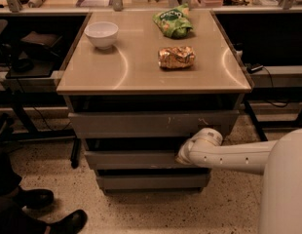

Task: Open middle drawer

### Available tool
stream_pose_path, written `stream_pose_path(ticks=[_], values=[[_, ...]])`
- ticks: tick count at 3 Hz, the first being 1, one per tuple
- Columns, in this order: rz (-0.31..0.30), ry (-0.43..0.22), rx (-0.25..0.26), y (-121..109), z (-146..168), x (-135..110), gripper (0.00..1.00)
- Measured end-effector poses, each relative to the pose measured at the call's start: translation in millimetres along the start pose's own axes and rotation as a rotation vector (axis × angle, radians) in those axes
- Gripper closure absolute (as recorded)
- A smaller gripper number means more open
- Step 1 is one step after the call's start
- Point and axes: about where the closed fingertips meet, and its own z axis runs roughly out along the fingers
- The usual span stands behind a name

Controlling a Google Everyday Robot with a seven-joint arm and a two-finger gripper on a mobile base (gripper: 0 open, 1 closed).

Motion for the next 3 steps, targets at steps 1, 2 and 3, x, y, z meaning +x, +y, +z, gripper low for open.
stream_pose_path(ticks=[1,2,3], values=[[0.003,-0.002,0.001,5.9,-5.5,11.9,1.00],[0.004,-0.002,0.001,4.8,-8.6,10.6,1.00],[0.008,-0.001,0.007,6.9,-16.4,16.2,1.00]])
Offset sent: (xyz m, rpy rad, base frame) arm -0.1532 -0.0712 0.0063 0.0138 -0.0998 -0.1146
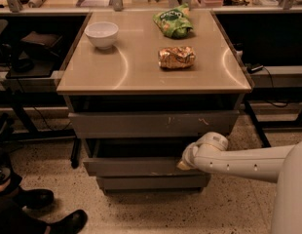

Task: Open middle drawer

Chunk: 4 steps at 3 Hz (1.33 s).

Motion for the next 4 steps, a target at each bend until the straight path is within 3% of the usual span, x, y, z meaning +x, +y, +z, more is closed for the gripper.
stream_pose_path(ticks=[3,4], values=[[-0.006,-0.005,0.004,5.2,-2.6,6.1,1.00],[0.005,-0.037,-0.016,20.7,-6.9,3.0,1.00]])
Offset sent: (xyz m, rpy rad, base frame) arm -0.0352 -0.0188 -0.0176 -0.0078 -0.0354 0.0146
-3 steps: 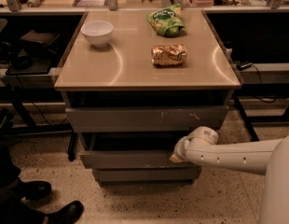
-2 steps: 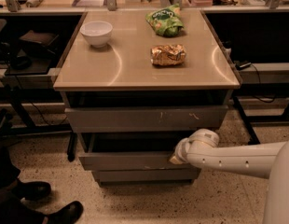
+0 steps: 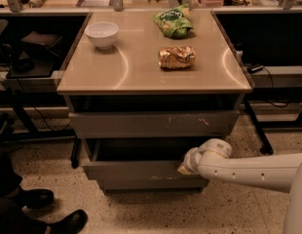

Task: Open middle drawer

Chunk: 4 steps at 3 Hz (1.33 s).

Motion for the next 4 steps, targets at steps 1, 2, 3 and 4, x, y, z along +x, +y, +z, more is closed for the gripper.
stream_pose_path(ticks=[1,2,3,4], values=[[0.000,0.000,0.000,0.0,0.0,0.0,1.00],[-0.019,-0.018,0.005,2.7,-1.2,-1.4,1.00],[-0.021,-0.045,-0.006,14.6,-3.0,-1.2,1.00],[-0.021,-0.045,-0.006,14.4,-3.6,-1.5,1.00]])
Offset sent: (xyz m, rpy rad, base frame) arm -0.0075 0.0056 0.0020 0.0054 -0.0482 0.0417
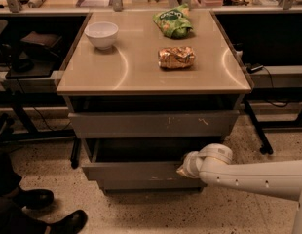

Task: Open middle drawer

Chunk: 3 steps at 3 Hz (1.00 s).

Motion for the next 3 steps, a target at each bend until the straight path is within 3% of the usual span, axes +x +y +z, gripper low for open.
stream_pose_path(ticks=[2,3], values=[[0.003,-0.049,0.004,24.6,-13.5,20.9,1.00],[0.003,-0.049,0.003,24.0,-16.0,19.8,1.00]])
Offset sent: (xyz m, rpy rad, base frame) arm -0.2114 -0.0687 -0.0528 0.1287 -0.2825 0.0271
